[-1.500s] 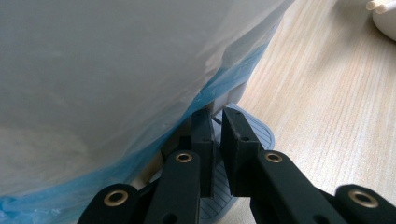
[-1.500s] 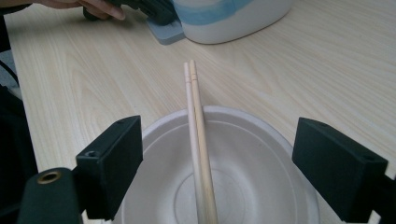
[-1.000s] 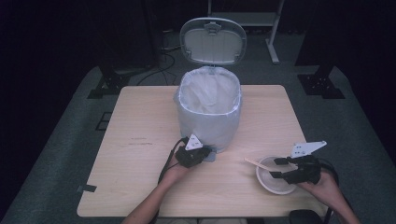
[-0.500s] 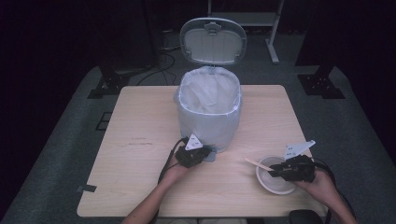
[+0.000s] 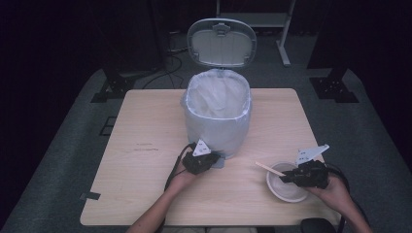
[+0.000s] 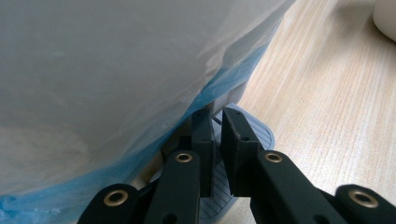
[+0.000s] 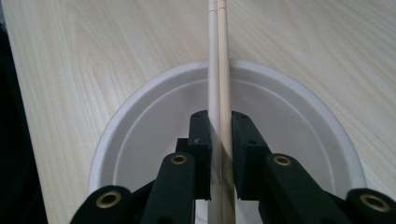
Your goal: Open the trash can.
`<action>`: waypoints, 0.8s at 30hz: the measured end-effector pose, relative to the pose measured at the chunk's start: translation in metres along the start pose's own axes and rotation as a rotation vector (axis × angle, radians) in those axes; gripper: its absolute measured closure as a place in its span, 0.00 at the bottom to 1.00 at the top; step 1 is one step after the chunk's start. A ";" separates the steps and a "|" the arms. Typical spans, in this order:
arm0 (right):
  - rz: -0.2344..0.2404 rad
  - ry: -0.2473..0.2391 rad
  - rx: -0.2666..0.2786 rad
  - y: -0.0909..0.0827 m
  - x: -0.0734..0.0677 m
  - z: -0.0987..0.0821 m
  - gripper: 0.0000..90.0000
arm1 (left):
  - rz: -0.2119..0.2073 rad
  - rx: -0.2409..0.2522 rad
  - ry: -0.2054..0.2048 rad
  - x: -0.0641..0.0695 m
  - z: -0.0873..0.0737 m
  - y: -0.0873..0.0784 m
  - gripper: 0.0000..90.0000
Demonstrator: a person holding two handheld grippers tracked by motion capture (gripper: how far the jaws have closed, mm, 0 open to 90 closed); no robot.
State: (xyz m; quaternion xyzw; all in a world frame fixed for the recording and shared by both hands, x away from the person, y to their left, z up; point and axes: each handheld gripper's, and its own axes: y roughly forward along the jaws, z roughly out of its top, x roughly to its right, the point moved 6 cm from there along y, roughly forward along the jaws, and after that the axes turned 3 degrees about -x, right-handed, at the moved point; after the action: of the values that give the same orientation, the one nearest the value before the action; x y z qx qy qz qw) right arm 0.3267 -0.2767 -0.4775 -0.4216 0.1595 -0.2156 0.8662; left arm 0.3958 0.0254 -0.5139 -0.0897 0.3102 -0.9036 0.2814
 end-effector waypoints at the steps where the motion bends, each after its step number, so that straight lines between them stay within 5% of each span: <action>1: 0.000 -0.001 0.003 -0.001 0.000 0.001 0.88 | 0.000 -0.001 0.000 0.000 0.000 0.000 0.93; 24: -0.005 -0.017 0.089 -0.042 -0.007 0.037 0.88 | -0.001 0.002 -0.003 0.000 0.000 0.000 0.93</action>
State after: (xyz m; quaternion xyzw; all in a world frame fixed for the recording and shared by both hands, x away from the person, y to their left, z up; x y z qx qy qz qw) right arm 0.3272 -0.2717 -0.4216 -0.3851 0.1412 -0.2210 0.8848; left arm 0.3958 0.0253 -0.5140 -0.0911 0.3088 -0.9039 0.2816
